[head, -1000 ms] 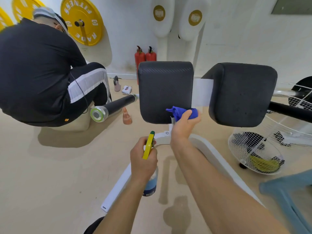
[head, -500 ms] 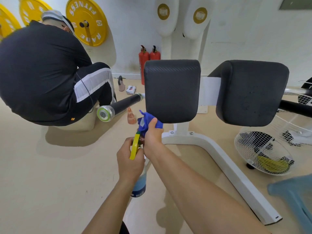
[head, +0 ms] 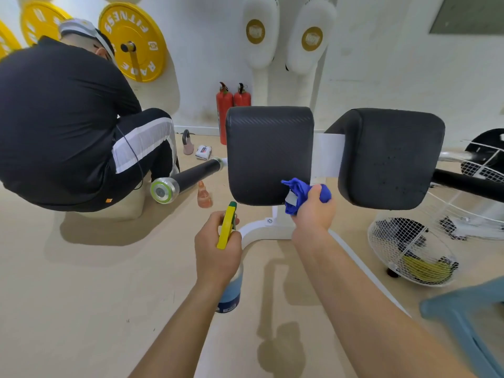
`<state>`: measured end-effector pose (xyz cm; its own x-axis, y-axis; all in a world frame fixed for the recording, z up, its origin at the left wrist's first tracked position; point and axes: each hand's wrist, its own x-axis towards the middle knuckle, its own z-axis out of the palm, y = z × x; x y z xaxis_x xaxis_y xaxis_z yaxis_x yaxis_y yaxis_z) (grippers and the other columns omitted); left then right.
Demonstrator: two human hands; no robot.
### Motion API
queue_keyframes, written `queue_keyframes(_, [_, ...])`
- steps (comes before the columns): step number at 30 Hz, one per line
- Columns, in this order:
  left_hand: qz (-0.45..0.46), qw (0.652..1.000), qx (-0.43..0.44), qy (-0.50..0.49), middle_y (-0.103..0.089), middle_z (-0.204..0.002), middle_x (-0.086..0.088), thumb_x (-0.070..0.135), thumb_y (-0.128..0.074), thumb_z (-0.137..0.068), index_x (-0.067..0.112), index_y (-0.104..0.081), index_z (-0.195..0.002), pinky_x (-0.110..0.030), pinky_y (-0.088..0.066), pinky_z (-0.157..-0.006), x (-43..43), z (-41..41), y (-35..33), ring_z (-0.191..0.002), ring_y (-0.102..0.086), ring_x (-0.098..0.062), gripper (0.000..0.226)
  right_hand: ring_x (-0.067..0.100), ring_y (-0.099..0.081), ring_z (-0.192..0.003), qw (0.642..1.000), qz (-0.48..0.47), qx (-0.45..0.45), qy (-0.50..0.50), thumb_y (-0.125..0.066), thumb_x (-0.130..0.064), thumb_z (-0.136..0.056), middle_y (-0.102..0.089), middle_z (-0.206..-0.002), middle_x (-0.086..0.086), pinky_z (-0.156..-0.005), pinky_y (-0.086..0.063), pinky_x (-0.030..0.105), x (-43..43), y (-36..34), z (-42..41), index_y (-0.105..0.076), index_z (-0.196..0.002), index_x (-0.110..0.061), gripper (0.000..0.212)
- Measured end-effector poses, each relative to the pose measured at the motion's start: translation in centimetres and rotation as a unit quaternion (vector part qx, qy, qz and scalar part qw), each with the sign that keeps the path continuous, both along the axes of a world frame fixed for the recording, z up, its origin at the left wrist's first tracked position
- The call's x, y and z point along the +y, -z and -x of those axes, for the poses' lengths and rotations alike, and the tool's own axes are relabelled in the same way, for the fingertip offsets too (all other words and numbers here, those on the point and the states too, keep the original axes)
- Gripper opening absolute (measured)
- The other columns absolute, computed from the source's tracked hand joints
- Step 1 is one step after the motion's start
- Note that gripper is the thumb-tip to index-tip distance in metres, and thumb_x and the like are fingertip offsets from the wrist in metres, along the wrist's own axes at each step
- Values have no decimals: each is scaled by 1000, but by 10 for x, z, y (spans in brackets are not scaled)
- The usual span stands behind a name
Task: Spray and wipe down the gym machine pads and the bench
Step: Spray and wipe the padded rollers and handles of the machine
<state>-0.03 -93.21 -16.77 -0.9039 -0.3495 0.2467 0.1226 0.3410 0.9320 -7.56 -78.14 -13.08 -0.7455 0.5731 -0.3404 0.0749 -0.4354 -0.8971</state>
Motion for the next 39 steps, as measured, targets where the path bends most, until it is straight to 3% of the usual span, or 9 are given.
queue_keyframes(2, [3,1000,4,15,-65,-83,13,18,-54,-81,30,-67,-95,-52,-60,-63,4,4,-10,-75,-64,-19,23,11,-63,-84,991,-124,51,-2,-48,-34,-104,-61,-97,-9,-65,-54,25,1,-13,-3,-56,-122,-24,22])
queue_keyframes(9, [2,998,32,54,-66,-88,-4,3,-54,-85,21,-67,-97,-20,-52,-49,31,16,-58,-85,-62,-34,24,13,-57,-119,891,-406,200,-48,-50,-29,-104,-55,-136,-4,-104,-49,35,11,-67,49,-41,-147,-24,45])
queue_keyframes(13, [-16,998,1,61,-69,-92,1,3,-55,-85,24,-67,-95,-31,-56,-63,45,28,-83,-83,-66,-28,26,23,-21,-152,753,-613,180,-157,-51,-22,-103,-15,-167,-1,-121,-28,37,23,-67,76,-33,-154,-20,54])
queue_keyframes(15, [-15,999,-12,48,-71,-89,8,9,-55,-79,31,-66,-91,-50,-57,-81,51,34,-91,-68,-69,-16,27,24,-31,-147,713,-656,178,-172,-55,-17,-101,-8,-169,-1,-115,-38,35,36,-49,66,-33,-153,-21,56])
queue_keyframes(20, [-11,998,-37,52,-70,-95,-12,-2,-53,-84,16,-67,-90,-17,-47,-46,74,46,-105,-62,-60,-25,23,26,-57,-121,723,-618,165,-260,-57,-1,-93,-35,-161,-1,-99,-49,37,83,-6,26,-52,-138,-21,50])
queue_keyframes(23, [23,996,-67,63,-69,-95,-13,3,-56,-89,14,-67,-93,-16,-45,-45,92,52,-106,-60,-60,-21,16,24,-62,-104,734,-600,168,-270,-57,5,-85,-66,-124,-1,-92,-52,40,112,3,12,-63,-123,-21,47])
queue_keyframes(32, [77,994,-56,54,-62,-82,-4,13,-57,-97,16,-60,-92,-29,-47,-61,144,68,-115,-77,-67,-28,7,4,-57,-93,765,-557,240,-214,-68,-6,-91,-64,-113,-8,-79,-42,5,165,-32,5,-63,-123,-17,34])
queue_keyframes(36, [132,990,-50,25,-58,-77,-1,16,-59,-98,20,-55,-84,-24,-41,-59,155,62,-109,-70,-57,-17,15,2,-55,-93,751,-566,264,-214,-69,-9,-91,-65,-114,-7,-77,-41,2,175,-46,11,-62,-124,-16,35])
queue_keyframes(39, [118,992,-46,-3,-61,-76,-7,15,-60,-96,17,-58,-82,-32,-52,-56,152,55,-98,-72,-63,-28,15,-1,-55,-92,779,-522,276,-212,-66,-13,-95,-57,-114,-15,-80,-41,1,171,-62,18,-58,-130,-17,36])
